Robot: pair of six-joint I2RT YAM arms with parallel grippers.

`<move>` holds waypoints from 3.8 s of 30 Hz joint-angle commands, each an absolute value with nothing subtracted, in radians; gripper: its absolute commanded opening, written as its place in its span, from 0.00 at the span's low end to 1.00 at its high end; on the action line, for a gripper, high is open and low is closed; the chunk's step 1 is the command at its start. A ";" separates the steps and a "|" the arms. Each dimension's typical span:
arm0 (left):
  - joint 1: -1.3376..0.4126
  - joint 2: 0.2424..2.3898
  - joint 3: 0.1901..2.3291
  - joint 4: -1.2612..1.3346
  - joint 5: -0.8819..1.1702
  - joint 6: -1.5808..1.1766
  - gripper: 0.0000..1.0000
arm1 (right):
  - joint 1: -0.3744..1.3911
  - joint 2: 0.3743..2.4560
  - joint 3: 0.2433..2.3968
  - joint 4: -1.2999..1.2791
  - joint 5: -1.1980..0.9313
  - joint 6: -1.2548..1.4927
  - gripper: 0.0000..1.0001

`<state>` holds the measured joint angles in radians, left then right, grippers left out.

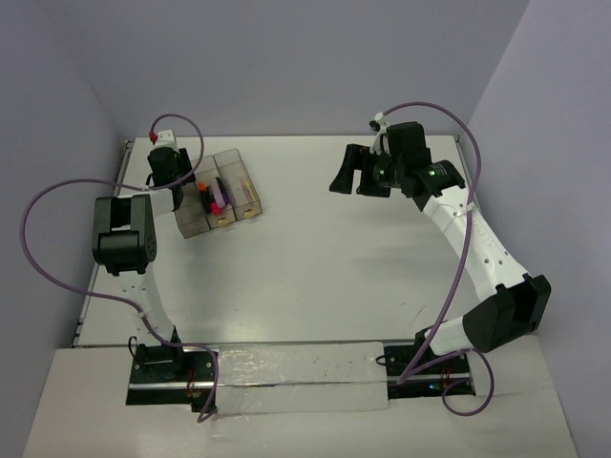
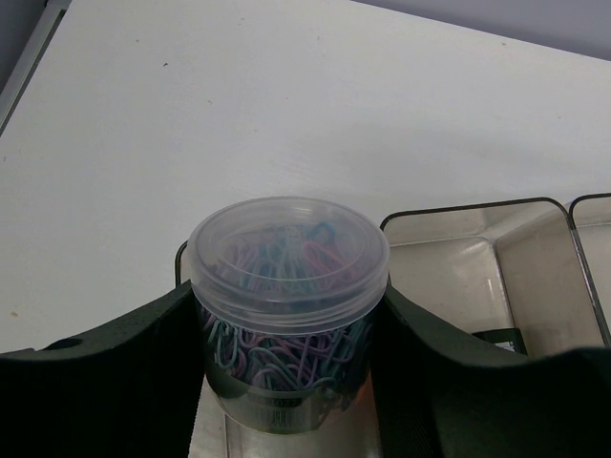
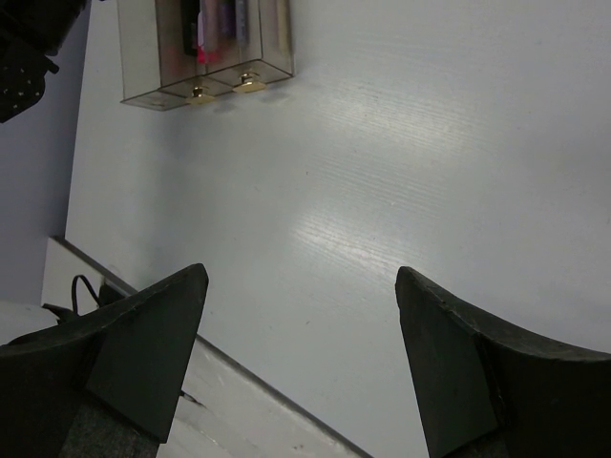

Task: Sort the stationery into containers
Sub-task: Place the stationery in the storage box.

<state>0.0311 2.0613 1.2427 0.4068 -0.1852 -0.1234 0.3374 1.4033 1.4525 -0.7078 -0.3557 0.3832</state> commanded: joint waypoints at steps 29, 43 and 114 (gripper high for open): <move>0.026 2.031 1.238 0.439 -0.226 -0.144 0.38 | 0.325 1.368 1.465 -0.701 -0.365 0.364 0.87; 0.026 2.012 1.238 0.435 -0.234 -0.131 0.58 | 0.324 1.357 1.455 -0.703 -0.369 0.359 0.87; 0.010 2.003 1.295 0.339 -0.180 -0.128 0.37 | 0.311 1.258 1.434 -0.741 -0.354 0.314 0.87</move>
<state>0.0135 1.9754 1.2555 0.3813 -0.1668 -0.1127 0.3199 1.2976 1.4212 -0.7410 -0.3588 0.3291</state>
